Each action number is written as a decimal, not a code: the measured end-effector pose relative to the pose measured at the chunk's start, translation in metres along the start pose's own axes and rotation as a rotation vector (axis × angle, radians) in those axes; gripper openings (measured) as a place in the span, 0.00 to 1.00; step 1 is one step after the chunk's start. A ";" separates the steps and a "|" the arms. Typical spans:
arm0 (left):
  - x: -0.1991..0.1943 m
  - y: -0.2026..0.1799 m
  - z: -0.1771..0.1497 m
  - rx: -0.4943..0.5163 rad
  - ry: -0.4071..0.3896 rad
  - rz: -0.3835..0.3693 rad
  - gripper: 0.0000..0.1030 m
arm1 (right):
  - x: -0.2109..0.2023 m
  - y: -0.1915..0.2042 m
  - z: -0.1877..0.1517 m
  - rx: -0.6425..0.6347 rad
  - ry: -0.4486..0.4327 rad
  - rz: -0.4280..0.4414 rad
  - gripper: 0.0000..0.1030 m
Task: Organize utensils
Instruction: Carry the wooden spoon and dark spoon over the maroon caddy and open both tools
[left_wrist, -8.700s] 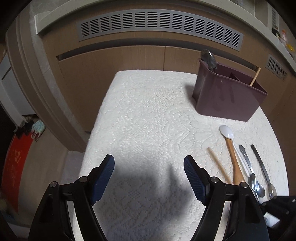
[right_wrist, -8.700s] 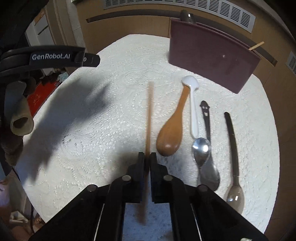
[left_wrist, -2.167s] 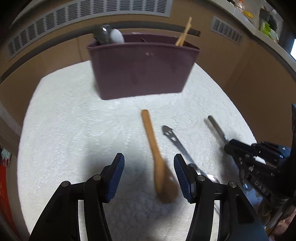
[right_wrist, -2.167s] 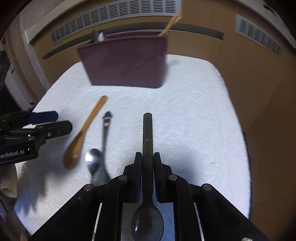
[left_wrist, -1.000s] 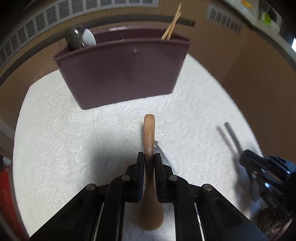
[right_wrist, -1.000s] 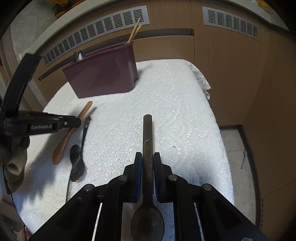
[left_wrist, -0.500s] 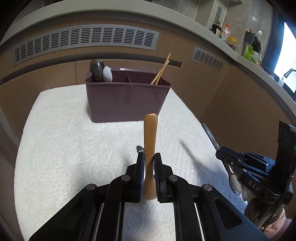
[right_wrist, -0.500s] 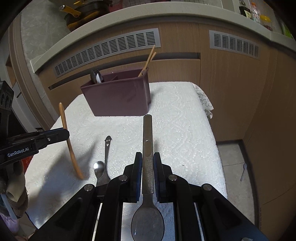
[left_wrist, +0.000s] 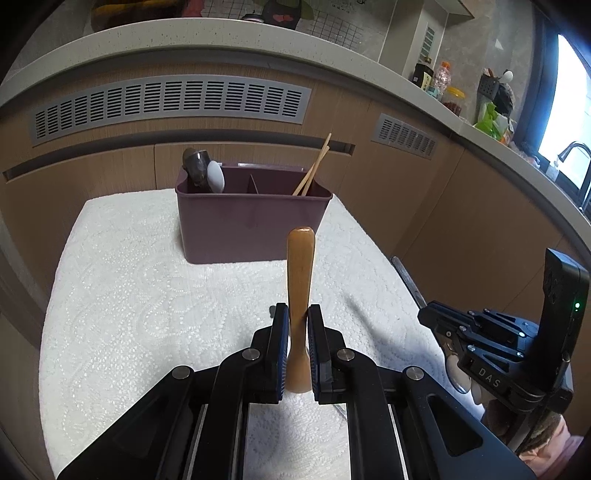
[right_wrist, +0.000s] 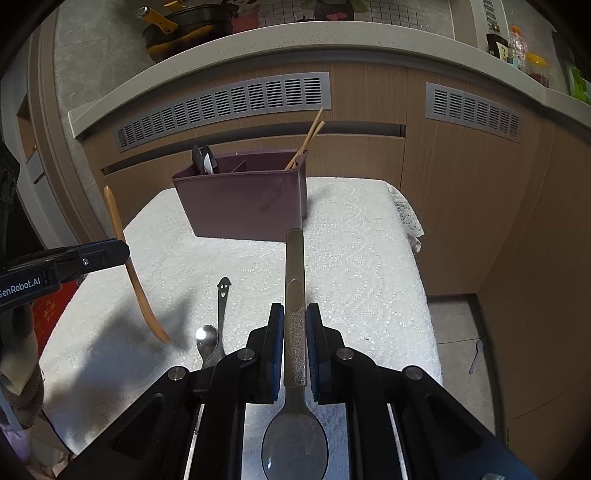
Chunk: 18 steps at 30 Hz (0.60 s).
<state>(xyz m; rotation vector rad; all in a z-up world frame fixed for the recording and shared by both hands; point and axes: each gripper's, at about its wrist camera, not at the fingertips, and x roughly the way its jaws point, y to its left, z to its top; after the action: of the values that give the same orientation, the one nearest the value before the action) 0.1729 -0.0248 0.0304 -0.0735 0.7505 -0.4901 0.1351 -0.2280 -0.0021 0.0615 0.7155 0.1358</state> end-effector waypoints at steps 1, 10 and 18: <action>-0.002 -0.001 0.002 0.005 -0.006 0.001 0.10 | 0.000 0.000 0.002 0.000 -0.004 0.002 0.11; -0.045 -0.020 0.081 0.097 -0.176 0.027 0.10 | -0.046 0.013 0.089 -0.068 -0.282 -0.016 0.11; -0.051 -0.010 0.153 0.126 -0.317 0.058 0.10 | -0.060 0.015 0.181 -0.023 -0.560 0.014 0.11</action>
<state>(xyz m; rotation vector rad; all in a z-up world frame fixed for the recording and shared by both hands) 0.2393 -0.0275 0.1776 -0.0114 0.4091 -0.4557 0.2081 -0.2241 0.1749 0.0783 0.1548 0.1325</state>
